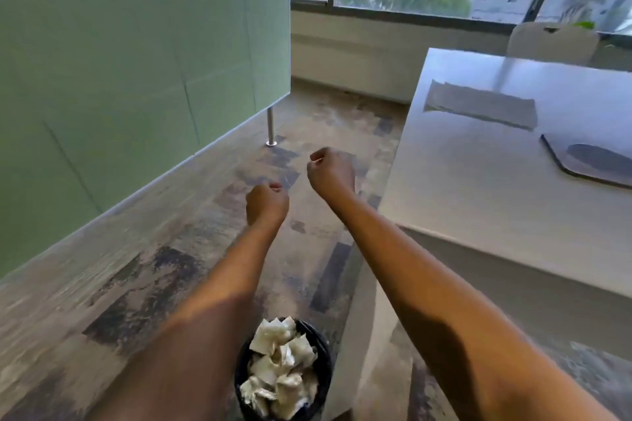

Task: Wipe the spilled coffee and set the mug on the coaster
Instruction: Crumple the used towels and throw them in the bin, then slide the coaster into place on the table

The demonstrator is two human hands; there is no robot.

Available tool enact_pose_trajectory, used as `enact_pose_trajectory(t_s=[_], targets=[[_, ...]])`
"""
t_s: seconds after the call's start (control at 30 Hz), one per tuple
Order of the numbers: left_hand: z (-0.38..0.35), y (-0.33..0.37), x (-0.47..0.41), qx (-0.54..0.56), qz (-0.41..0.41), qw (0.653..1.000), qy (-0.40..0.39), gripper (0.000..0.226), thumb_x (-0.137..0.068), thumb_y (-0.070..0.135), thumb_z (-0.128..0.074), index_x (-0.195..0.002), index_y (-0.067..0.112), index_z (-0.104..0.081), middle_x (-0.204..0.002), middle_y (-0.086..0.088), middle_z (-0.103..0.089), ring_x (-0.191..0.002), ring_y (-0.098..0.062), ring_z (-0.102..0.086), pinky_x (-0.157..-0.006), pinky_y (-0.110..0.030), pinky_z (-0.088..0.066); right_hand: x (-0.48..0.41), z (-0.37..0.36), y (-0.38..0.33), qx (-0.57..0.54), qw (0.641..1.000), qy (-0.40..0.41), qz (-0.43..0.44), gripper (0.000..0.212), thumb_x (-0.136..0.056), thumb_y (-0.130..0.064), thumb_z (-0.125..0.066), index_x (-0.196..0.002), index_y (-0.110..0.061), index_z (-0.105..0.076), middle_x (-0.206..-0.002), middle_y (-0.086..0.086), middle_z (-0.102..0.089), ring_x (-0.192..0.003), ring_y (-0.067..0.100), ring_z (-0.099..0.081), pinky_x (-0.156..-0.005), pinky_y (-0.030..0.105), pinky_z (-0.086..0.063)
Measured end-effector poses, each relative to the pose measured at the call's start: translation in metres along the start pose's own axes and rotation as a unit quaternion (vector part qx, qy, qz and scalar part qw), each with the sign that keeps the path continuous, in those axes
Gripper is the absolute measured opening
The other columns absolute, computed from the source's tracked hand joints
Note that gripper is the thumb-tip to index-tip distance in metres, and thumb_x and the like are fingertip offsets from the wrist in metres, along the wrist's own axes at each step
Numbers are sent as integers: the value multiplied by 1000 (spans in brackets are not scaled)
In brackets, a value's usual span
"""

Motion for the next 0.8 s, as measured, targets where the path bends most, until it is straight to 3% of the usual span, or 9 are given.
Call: enact_pose_trajectory(t_s=[0.17,0.3,0.53,0.8], targets=[[-4,112,9,11,-115,993,8,31,-91,13,-47,-114,9,-67,-121,-16,-66,-115,-33,-58,-97,-37,-45,-8,86,-56,56,988,103,102,27,-92,-13,-48,-116,-7,-61,-119,14,-62,-108,29,-58,-87,36,-47],[-22,191,22,24,-179,984,-11,30,-91,15,-49,-114,12,-68,-121,-14,-66,-116,-32,-57,-97,-33,-45,-25,182,-54,78,978,165,98,26,-92,-14,-49,-113,-5,-62,-116,16,-64,-107,30,-61,-88,33,-47],[-101,285,73,59,-233,965,-101,33,-89,14,-47,-114,8,-67,-117,-17,-67,-112,-34,-60,-97,-39,-49,-32,334,47,141,954,262,-17,29,-92,-18,-49,-112,-5,-65,-117,17,-65,-111,31,-60,-91,31,-47],[-210,320,139,34,-224,954,-197,34,-91,16,-45,-115,3,-65,-117,-20,-66,-109,-35,-61,-96,-39,-50,-5,428,193,161,939,252,-169,32,-89,-16,-50,-110,2,-66,-109,21,-65,-104,32,-60,-84,33,-47]])
Point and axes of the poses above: each hand's wrist, its own x-axis away from the middle knuckle, its own z-axis out of the back of the hand, y = z × x, the point moved 9 cm from there along -x, towards the middle knuckle
